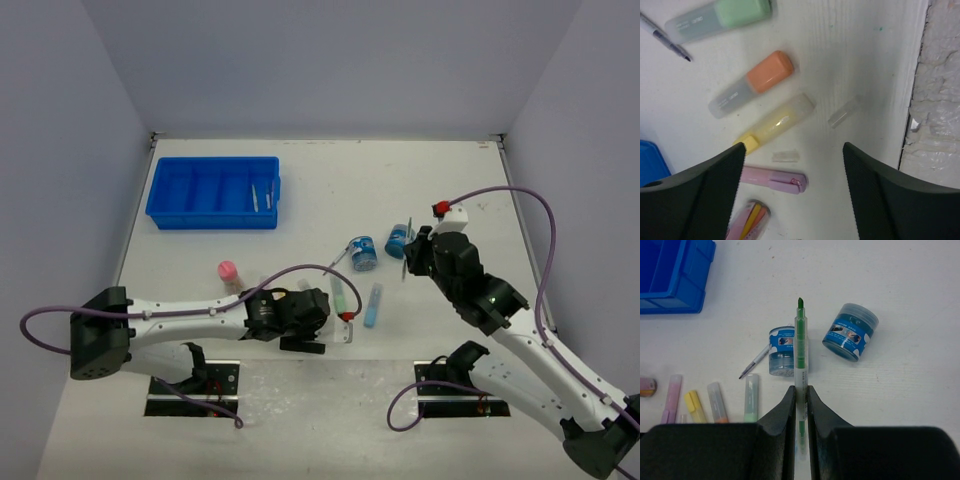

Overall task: Sort the stationery into containers
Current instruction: Close the pen cap on the pen.

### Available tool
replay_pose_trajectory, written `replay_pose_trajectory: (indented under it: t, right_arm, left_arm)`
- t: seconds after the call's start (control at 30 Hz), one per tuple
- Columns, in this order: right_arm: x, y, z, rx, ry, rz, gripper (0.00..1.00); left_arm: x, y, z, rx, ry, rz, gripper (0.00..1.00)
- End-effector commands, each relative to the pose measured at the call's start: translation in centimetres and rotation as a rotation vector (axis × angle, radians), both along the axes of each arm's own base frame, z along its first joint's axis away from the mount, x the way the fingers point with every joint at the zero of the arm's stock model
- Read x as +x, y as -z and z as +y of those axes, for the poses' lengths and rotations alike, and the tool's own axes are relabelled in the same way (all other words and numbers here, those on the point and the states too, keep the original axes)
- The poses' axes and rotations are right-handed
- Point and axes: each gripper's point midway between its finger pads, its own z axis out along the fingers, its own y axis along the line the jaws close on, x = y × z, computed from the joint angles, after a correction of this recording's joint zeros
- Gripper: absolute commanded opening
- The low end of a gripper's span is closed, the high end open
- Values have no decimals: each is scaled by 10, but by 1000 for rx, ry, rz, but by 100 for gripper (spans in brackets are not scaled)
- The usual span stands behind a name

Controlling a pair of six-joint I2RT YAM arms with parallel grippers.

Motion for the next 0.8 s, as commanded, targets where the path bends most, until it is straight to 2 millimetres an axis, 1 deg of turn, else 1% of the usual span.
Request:
replay_pose_trajectory:
  t: [0.0,0.03,0.07,0.17,0.27,0.4,0.57,0.7,0.77]
  right_arm:
    - [1,-6,-4,9,17,-31,0]
    - [0,-7,-4,12,16,-35,0]
    - [-1,-9,-5,17,16,-41,0]
    - [-2,-11,-6,25,17,-50,0]
    - [-3,-13,-7,31,19,-58,0]
    - [-2,-11,-6,28,13,-56,0]
    - [-3,-12,-5,33,8,-61,0]
    - [-3,-14,-6,37,10,-67,0]
    - [-3,-13,-7,37,13,-68,0]
  left_arm:
    - [15,-31,-13,-112,117,-152,70]
    - [13,-36,-14,-138,134,-154,68]
    - [13,-37,-15,-143,151,-161,66]
    - [11,-23,-10,-64,189,-137,55]
    - [9,-17,-16,-46,214,-115,46]
    - [6,-4,-13,15,241,-86,46]
    - [-1,0,-16,24,271,-42,46]
    - [-10,7,-15,39,308,11,42]
    - [-13,9,-15,39,321,27,42]
